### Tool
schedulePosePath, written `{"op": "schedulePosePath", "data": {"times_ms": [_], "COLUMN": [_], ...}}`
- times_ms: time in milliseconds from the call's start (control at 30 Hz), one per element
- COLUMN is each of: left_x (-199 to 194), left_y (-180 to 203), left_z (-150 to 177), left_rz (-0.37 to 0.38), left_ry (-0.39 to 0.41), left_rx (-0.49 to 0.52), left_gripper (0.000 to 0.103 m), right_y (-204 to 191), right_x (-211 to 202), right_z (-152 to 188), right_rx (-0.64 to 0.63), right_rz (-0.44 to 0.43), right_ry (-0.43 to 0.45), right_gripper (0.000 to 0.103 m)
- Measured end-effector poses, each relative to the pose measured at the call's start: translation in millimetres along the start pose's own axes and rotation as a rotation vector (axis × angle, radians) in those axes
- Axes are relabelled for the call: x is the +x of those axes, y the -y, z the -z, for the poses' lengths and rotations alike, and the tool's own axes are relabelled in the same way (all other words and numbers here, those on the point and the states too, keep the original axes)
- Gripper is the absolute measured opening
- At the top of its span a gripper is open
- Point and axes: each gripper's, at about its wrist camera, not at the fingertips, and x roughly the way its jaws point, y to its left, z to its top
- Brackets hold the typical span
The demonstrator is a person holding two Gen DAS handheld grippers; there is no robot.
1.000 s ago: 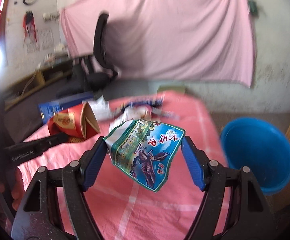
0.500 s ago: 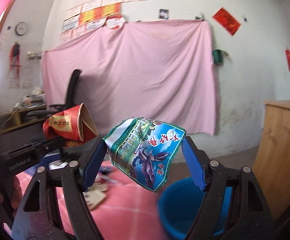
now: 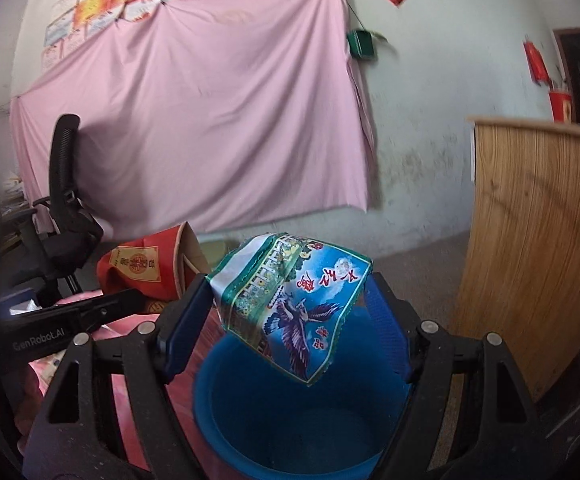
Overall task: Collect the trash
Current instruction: 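Carry both items over the blue bucket and open both tools to drop them, then bring both tools back over the table toward the remaining trash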
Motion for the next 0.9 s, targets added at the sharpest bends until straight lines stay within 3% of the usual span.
{"op": "schedulePosePath", "data": {"times_ms": [267,367,533,700,867,900], "left_x": [50,49,21,-24,-77,-88], "left_y": [-4,-5,-11,-20,-35,-41], "left_z": [17,18,21,22,28,30], "left_rz": [0.003,0.008,-0.006,-0.047,-0.117,-0.137], "left_ry": [-0.161,-0.172,-0.112,0.002,0.146,0.181], "left_rx": [-0.014,-0.039,-0.043,-0.031,-0.031,-0.032], "left_gripper": [0.018,0.033,0.039,0.059,0.081,0.081], "right_y": [29,38,43,34,-1,-8], "right_x": [38,46,43,37,5,-3], "right_z": [35,41,36,21,0,-4], "right_rx": [0.091,0.124,0.120,0.102,0.055,0.047], "right_rz": [0.008,0.024,0.037,0.033,0.008,0.001], "right_ry": [-0.147,-0.182,-0.189,-0.165,-0.063,-0.035], "right_gripper": [0.099,0.100,0.103,0.103,0.103,0.103]}}
